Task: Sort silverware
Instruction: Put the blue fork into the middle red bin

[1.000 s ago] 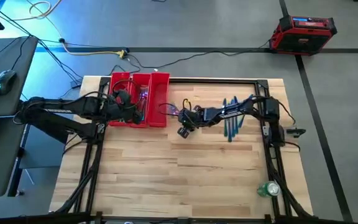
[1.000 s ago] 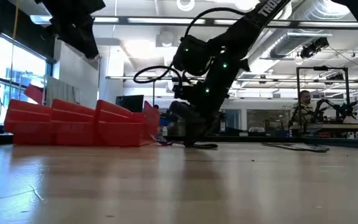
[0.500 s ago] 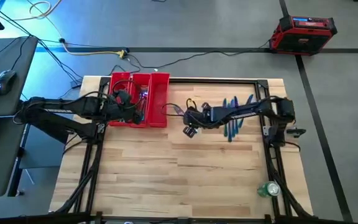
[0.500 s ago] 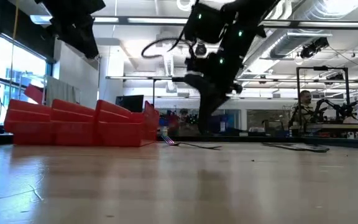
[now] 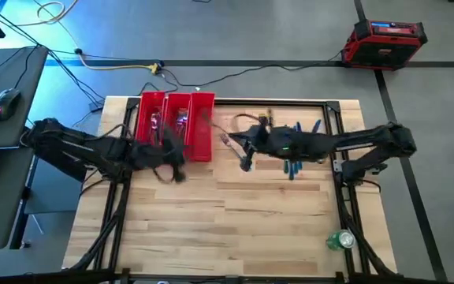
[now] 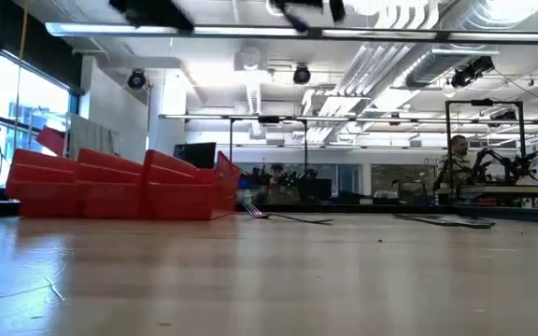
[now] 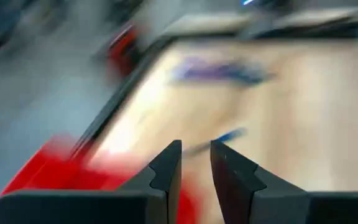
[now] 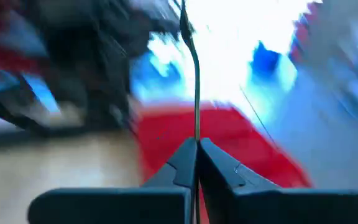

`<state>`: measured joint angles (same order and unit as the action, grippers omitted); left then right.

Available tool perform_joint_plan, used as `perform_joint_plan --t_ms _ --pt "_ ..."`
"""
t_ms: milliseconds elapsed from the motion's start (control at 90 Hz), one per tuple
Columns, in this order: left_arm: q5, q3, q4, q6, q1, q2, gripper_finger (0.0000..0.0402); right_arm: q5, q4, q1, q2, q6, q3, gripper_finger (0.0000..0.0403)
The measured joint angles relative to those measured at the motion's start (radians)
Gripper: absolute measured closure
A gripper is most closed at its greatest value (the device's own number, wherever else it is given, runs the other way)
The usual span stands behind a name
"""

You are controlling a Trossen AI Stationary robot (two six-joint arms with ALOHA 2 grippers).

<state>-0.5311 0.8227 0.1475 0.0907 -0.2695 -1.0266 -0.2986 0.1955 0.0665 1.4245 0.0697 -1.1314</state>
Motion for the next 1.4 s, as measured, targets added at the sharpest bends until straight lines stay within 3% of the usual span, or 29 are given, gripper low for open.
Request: perform_joint_plan --t_ms 178,300,389,456,822,956,1144,1400 --pt "0.059 -0.064 -0.46 0.255 -0.023 0.002 0.0335 0.394 0.157 0.002 -0.03 0.069 0.018 0.0403" --pt "0.225 -0.066 -0.604 0.313 0.015 -0.005 0.0333 0.521 0.199 0.003 -0.023 0.067 0.019 0.0403" --pt "0.379 -0.066 -0.673 0.312 0.045 -0.025 0.0324 0.535 0.211 0.002 -0.012 0.065 0.019 0.0403" --pt "0.433 -0.066 -0.705 0.312 0.062 -0.047 0.0313 0.536 0.226 0.002 -0.005 0.062 0.019 0.0403" --pt "0.443 -0.066 -1.007 0.314 0.12 -0.23 0.0247 0.539 0.227 0.002 0.017 0.042 0.019 0.0403" --pt "0.456 -0.066 -1.065 0.312 0.134 -0.263 0.0248 0.544 0.225 0.002 0.017 0.041 0.019 0.0403" --pt "0.55 -0.04 -1.09 0.269 0.148 -0.292 0.0268 0.546 0.206 0.002 0.017 0.042 0.019 0.0403" --pt "0.555 -0.002 -1.068 0.259 0.148 -0.329 0.0285 0.55 0.198 0.001 0.017 0.041 0.019 0.0403"
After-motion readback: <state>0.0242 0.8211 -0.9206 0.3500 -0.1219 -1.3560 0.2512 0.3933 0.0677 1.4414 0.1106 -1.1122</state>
